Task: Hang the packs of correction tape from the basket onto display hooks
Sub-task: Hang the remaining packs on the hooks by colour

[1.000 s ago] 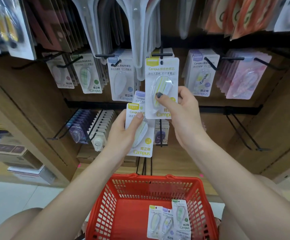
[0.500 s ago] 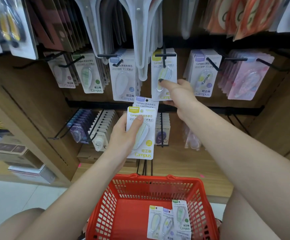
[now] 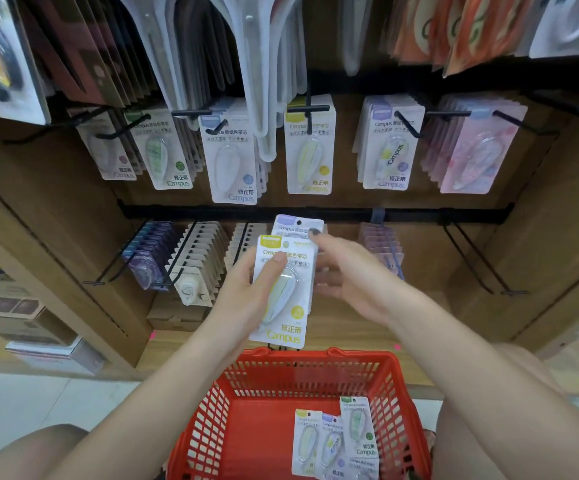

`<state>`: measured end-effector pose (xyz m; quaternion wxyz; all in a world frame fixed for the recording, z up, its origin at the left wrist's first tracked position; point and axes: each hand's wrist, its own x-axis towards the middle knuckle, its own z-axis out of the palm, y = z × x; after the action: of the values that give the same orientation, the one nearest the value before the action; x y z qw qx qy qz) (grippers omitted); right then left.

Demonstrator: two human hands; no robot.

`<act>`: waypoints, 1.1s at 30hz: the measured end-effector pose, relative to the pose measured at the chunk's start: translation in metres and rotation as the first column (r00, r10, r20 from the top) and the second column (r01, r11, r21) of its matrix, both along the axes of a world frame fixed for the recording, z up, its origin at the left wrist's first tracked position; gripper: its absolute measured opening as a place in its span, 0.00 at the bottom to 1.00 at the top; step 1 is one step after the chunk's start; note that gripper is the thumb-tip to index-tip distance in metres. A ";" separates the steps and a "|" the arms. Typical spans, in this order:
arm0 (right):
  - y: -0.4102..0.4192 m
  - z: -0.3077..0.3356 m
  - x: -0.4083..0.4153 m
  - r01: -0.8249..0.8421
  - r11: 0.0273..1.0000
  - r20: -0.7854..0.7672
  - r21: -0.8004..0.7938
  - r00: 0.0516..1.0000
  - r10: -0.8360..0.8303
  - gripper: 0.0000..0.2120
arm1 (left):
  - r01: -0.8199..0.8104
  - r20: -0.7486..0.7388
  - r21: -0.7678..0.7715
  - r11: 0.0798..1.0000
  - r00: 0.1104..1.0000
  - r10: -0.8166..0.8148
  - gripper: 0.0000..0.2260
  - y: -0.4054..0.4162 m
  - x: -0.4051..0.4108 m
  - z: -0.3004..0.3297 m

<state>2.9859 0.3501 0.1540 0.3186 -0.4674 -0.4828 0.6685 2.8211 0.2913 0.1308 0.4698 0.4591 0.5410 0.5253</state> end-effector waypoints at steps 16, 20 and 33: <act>-0.010 -0.019 0.040 0.310 0.951 -0.187 0.001 0.934 -0.305 0.11 | 0.085 -0.006 0.024 0.996 0.996 -0.085 0.08 0.013 0.046 0.010; -0.010 -0.020 0.041 0.410 0.909 -0.196 0.074 0.900 -0.390 0.11 | 0.044 -0.010 0.045 0.998 0.999 -0.044 0.08 0.016 0.061 0.008; -0.011 -0.003 0.081 0.589 0.793 -0.294 0.155 0.794 -0.532 0.08 | -0.013 0.145 0.041 0.999 0.989 0.007 0.11 0.026 0.072 0.027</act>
<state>3.0664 0.3395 0.1512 0.6119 -0.4656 -0.3569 0.5304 2.8936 0.3170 0.1579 0.4954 0.4265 0.4969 0.5707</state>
